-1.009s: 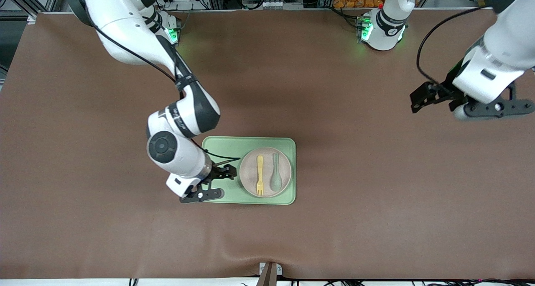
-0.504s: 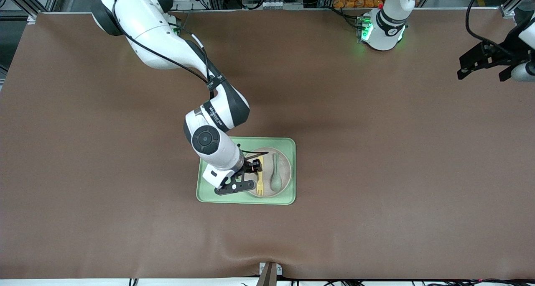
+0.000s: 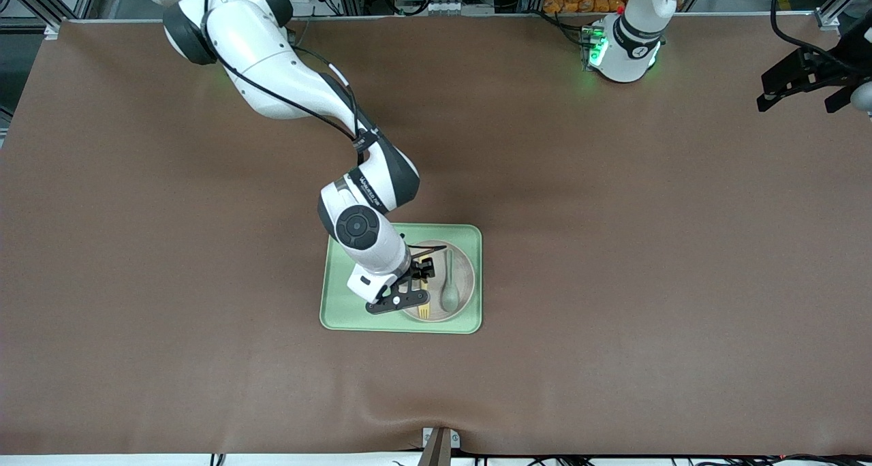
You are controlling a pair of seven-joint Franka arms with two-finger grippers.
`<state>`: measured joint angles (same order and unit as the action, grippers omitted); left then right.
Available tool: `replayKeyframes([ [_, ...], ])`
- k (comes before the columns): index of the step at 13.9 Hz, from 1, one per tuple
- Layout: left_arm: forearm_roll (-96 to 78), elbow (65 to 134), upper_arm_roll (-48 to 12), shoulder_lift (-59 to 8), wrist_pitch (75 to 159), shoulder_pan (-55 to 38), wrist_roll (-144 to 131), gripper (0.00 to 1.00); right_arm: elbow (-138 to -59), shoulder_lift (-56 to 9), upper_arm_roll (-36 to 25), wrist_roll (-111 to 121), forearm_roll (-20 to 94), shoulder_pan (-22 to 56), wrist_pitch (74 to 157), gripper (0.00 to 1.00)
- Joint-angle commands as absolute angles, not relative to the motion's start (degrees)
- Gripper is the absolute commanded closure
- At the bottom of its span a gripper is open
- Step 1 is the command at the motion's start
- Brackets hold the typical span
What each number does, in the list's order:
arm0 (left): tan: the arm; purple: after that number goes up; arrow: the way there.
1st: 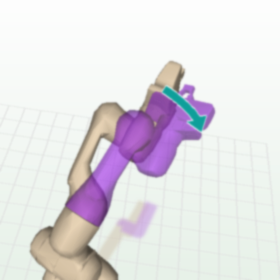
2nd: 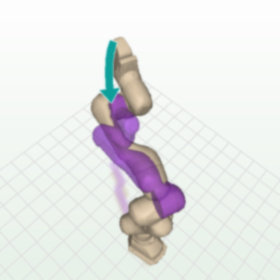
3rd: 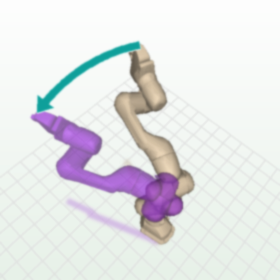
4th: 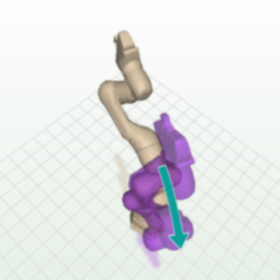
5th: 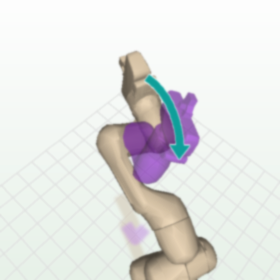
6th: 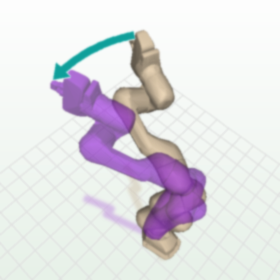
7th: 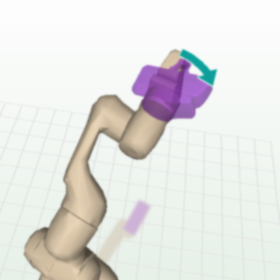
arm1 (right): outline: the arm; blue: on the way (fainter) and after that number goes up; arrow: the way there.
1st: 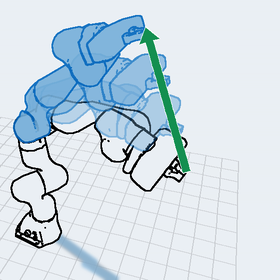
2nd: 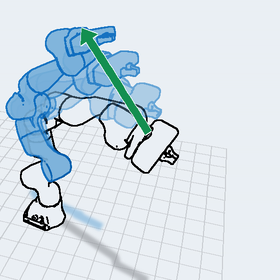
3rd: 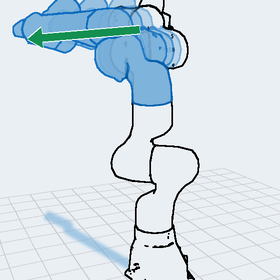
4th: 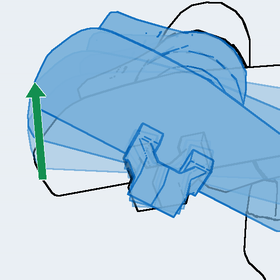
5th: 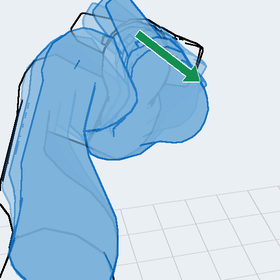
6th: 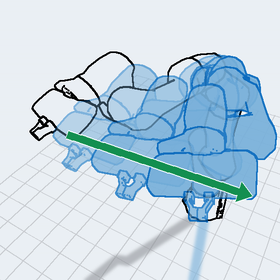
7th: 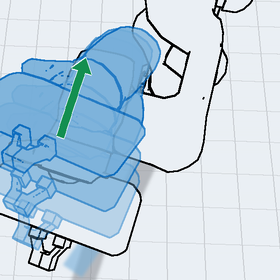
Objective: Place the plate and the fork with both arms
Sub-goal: 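Close the right gripper on the yellow fork handle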
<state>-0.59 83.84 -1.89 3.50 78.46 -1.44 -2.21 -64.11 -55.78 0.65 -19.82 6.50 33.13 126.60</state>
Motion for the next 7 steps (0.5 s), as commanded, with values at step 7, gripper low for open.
replayKeyframes([
  [7,0.18,84.55,-0.44,1.58,82.79,-2.02,-1.67,0.0,-61.87,-58.53,-0.88,-22.41,5.01,35.68,127.97,0.32],
])
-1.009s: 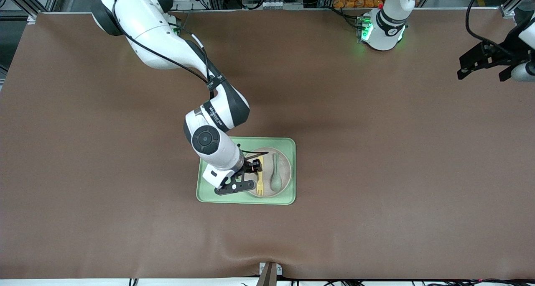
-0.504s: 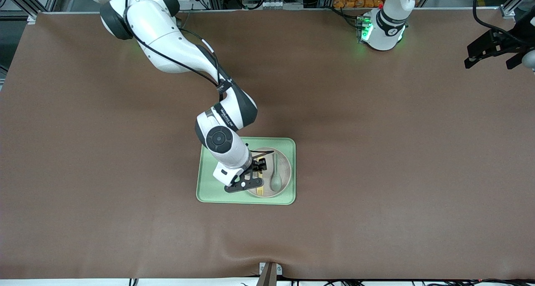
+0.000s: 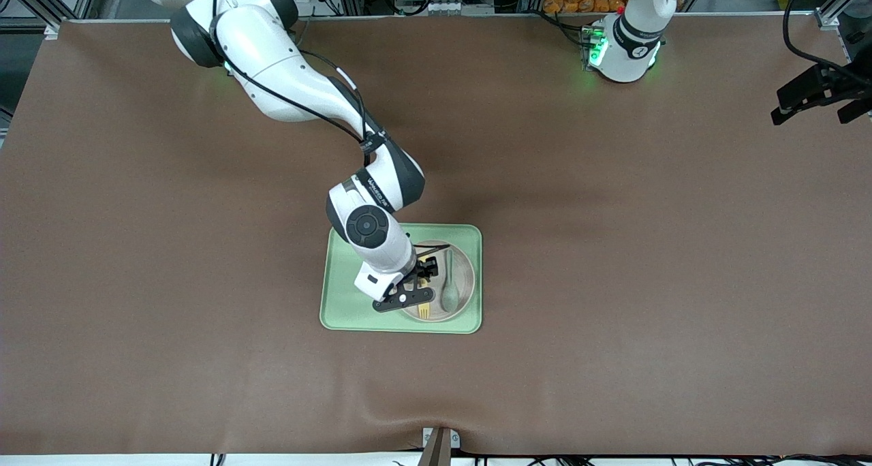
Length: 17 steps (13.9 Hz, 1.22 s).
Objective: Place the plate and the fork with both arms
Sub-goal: 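Close the right gripper on the yellow fork handle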
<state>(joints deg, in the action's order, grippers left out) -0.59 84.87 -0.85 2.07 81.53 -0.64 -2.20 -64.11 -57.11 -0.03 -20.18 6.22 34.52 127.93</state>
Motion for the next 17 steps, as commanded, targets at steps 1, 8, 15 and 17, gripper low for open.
replayKeyframes([
  [1,-0.43,84.72,-0.7,1.58,82.97,-1.85,-1.67,0.0,-61.87,-58.62,-0.88,-22.41,4.75,35.86,127.97,0.34],
  [8,0.26,85.25,-4.22,1.58,81.56,-2.2,-2.64,0.0,-61.87,-59.59,-0.88,-22.5,3.16,36.38,128.23,0.39],
  [15,0.44,84.9,-4.48,2.02,81.74,-1.85,-3.87,0.0,-61.96,-59.94,-0.88,-24.08,2.38,37.35,128.14,0.5],
  [17,0.53,85.08,-4.4,2.37,81.65,-1.58,-3.78,0.0,-62.14,-60.21,-0.88,-24.08,-0.6,37.62,128.14,0.64],
])
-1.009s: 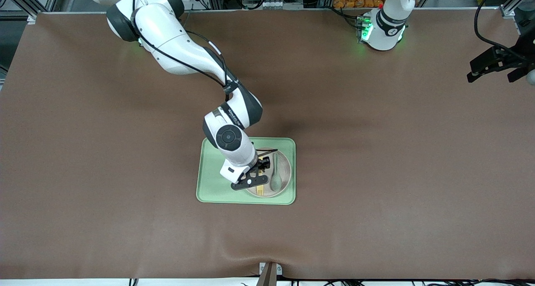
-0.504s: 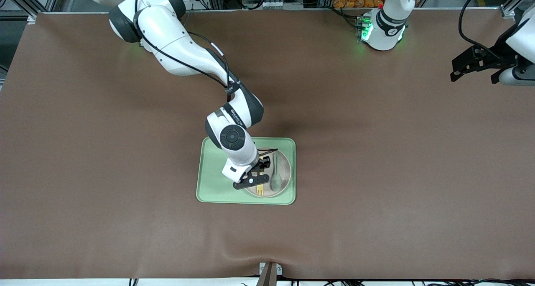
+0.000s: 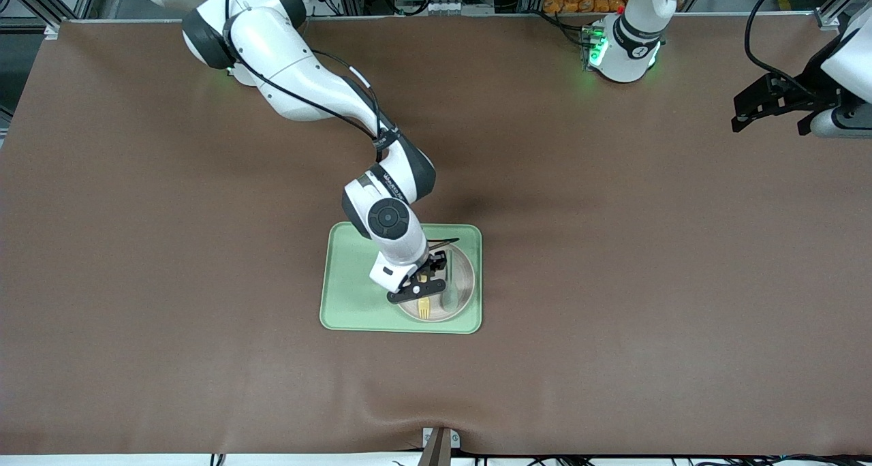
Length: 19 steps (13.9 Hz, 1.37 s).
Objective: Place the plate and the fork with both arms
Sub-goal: 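Close the right gripper on the yellow fork handle, then carry the fork with the right gripper beside the plate on the tray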
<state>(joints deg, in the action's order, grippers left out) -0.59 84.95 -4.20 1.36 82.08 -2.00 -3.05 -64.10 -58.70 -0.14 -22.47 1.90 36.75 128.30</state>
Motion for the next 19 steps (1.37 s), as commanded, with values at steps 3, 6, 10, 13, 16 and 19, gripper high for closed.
replayKeyframes([
  [3,0.53,84.9,-4.48,2.55,80.95,-1.58,-3.69,0.0,-62.14,-60.29,-0.88,-23.99,-0.97,37.62,128.14,0.75],
  [6,0.53,84.81,-4.31,2.9,80.95,-1.58,-3.69,0.0,-62.14,-60.21,-0.79,-24.17,-0.97,37.53,128.06,0.81],
  [10,0.44,84.81,-3.87,3.08,80.86,-1.49,-3.87,0.0,-61.7,-60.03,-0.7,-24.87,-0.7,37.09,128.06,0.9],
  [13,0.44,84.81,-4.04,3.08,80.86,-1.58,-3.96,0.0,-61.52,-59.42,-0.53,-25.05,-0.35,36.83,127.44,0.9],
  [16,0.44,84.9,-3.96,3.08,80.86,-1.49,-3.96,0.0,-61.44,-58.89,-0.09,-25.14,-0.18,36.65,126.31,0.91],
  [19,0.44,84.99,-3.87,3.08,80.86,-1.41,-3.96,0.0,-61.0,-58.01,0.0,-25.14,2.62,36.48,125.42,0.91],
])
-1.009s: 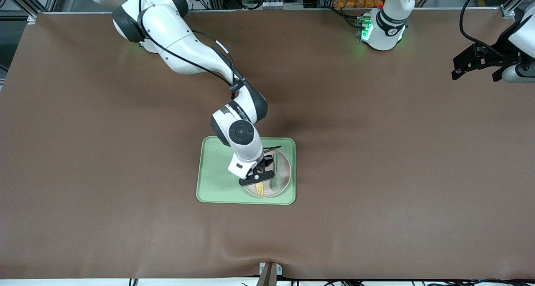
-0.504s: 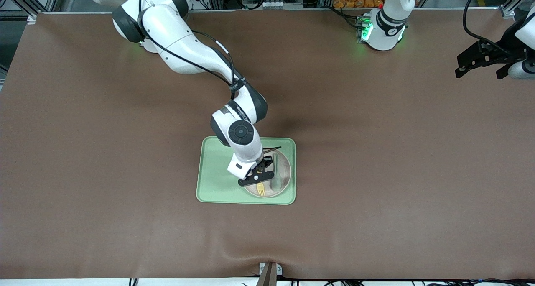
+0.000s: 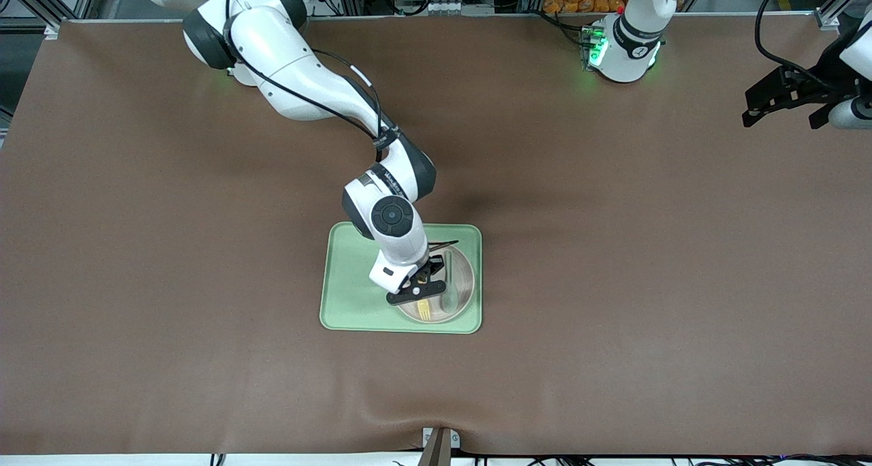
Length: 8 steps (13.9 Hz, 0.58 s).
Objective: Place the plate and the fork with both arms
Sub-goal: 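Carry the fork with the right gripper beside the plate on the tray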
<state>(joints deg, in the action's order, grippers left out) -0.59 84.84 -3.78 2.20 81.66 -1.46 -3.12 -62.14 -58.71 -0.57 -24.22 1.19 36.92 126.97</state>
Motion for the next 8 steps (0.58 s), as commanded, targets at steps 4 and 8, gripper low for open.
replayKeyframes([
  [4,0.35,84.9,-3.87,3.34,80.6,0.0,-3.69,0.0,-59.94,-55.99,0.17,-24.52,3.87,33.67,119.98,0.91],
  [8,0.35,84.9,-4.04,3.34,80.6,0.0,-3.69,0.0,-59.94,-54.41,0.0,-23.56,3.78,31.21,116.11,0.89],
])
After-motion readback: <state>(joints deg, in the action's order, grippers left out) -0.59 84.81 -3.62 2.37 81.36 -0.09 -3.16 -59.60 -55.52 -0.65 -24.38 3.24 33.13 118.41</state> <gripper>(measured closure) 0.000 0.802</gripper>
